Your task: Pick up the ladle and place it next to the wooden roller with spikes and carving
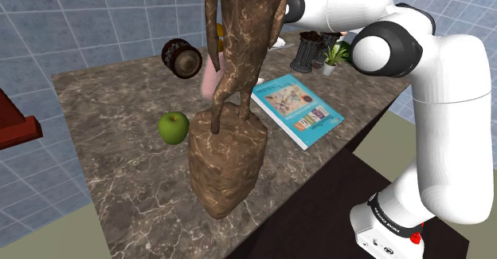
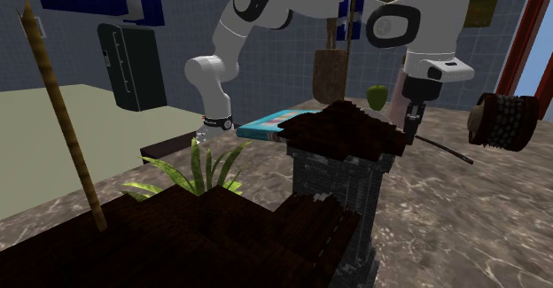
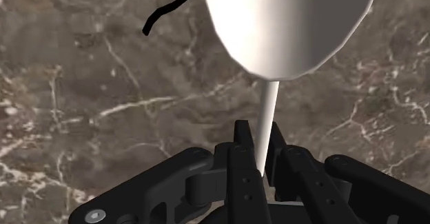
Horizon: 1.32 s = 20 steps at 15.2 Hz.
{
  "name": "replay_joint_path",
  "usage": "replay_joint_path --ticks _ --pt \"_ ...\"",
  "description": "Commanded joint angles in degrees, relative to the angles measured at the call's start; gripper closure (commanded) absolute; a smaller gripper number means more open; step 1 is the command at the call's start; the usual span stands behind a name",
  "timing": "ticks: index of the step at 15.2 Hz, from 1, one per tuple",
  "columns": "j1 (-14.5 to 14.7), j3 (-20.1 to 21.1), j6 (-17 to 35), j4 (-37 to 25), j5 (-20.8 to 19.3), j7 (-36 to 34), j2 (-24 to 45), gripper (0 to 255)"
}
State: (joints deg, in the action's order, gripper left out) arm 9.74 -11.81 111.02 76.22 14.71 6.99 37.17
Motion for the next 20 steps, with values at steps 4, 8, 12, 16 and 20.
replay_joint_path --ticks 4,8,12,16,20 --pt "0.14 0.03 0.11 0.54 -0.02 -0.09 0.09 0" --pt "-0.02 0.01 0.0 0.3 0.0 0.05 0.25 0" --pt "-0.68 -0.36 -6.36 -4.73 -0.57 -0.52 -1.14 0" --pt "-0.68 -0.37 -6.36 -4.73 -0.57 -0.52 -1.14 0" --pt "-0.68 -0.37 -6.36 -4.73 -0.57 -0.52 -1.14 0"
